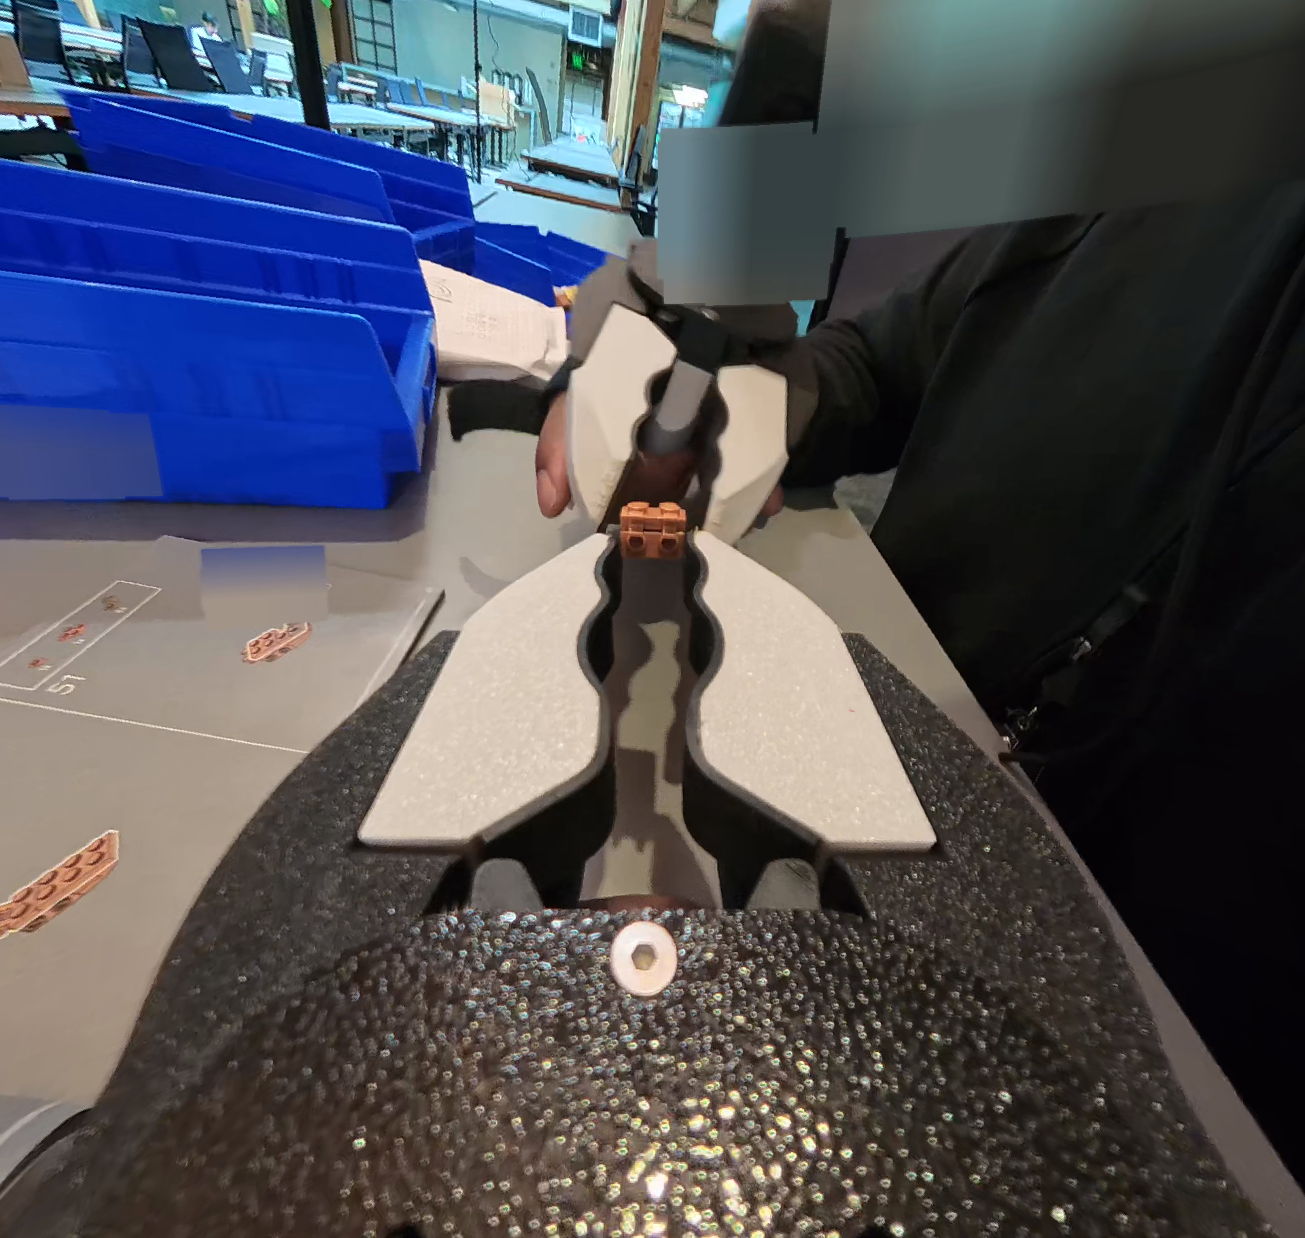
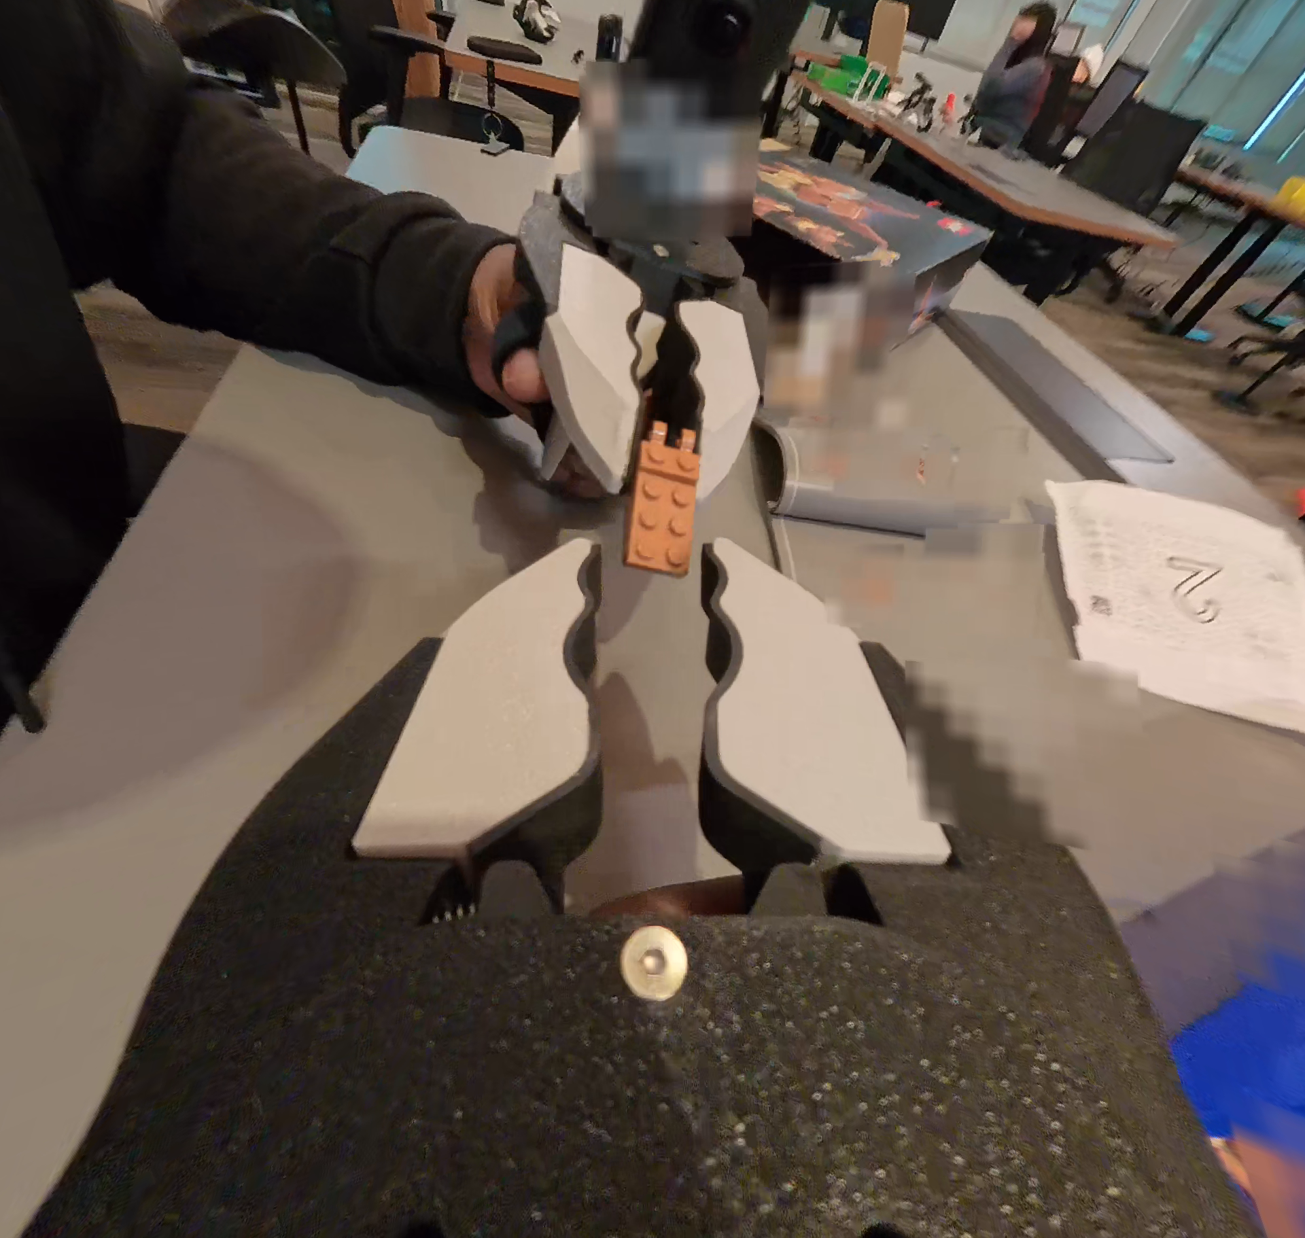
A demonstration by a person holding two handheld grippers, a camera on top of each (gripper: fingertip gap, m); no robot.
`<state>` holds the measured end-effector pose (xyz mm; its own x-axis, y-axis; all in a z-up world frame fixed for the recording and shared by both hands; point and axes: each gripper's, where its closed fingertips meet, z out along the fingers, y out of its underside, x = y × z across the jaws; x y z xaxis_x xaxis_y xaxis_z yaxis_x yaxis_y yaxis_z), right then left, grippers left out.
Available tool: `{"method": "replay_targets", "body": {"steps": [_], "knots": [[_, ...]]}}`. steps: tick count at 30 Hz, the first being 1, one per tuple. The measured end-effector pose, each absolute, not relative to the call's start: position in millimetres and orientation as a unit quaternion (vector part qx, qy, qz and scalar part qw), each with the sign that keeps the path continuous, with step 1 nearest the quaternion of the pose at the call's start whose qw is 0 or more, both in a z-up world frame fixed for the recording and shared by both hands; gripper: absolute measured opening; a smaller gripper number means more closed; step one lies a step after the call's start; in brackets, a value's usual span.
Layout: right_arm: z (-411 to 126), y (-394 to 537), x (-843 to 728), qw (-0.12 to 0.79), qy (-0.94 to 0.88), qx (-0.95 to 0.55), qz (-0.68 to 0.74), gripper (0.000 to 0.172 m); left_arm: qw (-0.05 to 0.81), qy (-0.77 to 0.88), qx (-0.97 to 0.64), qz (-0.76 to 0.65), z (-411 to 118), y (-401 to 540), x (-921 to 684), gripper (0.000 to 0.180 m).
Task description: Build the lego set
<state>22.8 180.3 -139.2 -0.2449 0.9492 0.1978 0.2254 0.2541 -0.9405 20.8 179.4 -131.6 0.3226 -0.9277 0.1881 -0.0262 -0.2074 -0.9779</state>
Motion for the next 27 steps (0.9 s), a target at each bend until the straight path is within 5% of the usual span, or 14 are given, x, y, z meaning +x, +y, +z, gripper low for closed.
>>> {"method": "replay_targets", "body": {"steps": [12, 27], "knots": [[-124.1, 183.7, 16.4, 0.684, -0.665, -0.22, 0.206, 0.053, 0.509, 0.335, -0.63, -0.481, -118.8, 182.3, 12.9, 0.016], [-127.5, 173.8, 8.5, 0.7, -0.669, -0.171, 0.181, 0.048, 0.469, 0.336, -0.643, -0.503, -128.6, 178.2, 22.7, 0.016]]}}
